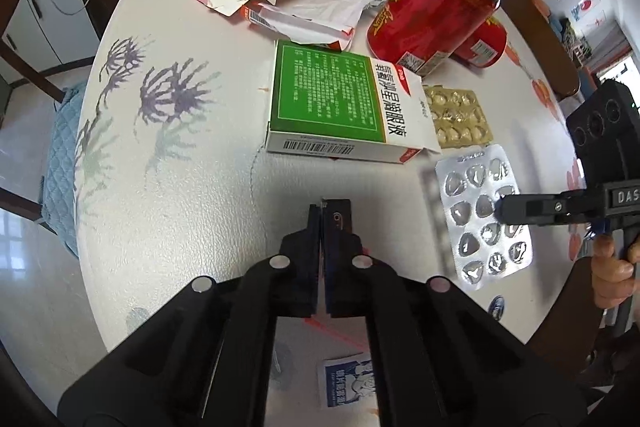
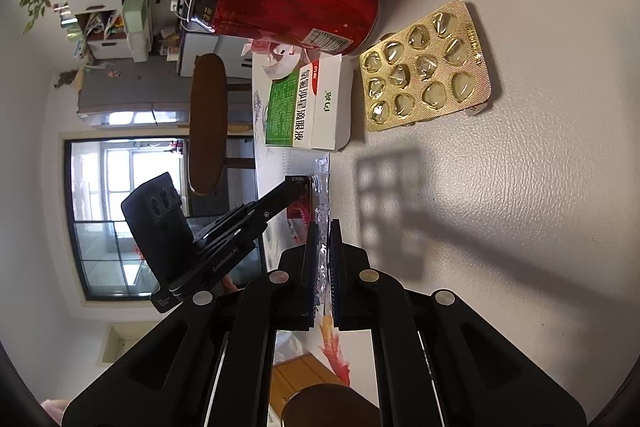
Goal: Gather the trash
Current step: 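Carry both tools with their trash from the table to the teal bin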
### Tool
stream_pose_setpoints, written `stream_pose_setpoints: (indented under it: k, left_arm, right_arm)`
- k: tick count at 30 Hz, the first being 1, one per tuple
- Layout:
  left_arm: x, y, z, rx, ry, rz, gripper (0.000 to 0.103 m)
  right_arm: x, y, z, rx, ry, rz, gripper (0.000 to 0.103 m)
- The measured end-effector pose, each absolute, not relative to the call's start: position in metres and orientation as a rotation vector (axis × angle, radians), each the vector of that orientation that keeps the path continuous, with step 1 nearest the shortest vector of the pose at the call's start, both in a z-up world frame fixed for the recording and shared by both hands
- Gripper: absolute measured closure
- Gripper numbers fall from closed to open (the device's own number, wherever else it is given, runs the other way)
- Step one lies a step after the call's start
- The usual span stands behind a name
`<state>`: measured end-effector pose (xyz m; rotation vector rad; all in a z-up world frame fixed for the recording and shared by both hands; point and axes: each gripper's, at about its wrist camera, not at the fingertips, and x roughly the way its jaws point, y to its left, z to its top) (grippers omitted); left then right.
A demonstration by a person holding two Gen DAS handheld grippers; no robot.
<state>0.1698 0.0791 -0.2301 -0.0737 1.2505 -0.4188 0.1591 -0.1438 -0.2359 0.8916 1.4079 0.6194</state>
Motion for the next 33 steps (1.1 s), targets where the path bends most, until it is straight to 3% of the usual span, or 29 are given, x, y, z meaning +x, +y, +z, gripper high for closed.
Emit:
stream_pose_setpoints:
  k: [18,33]
  left_arm:
    - [0.14,0.121,-0.174,-0.1,1.13,-0.338,0.103]
    - [0.067,0.212,-0.148,-0.179,1.073,-0.157,0.103]
  right_arm:
    - [0.164,-0.096,-0.202,0.816,1.377,0.734,0.097]
    - [0.15,0.006,-0.179,0.688,1.422,0.904,0.097]
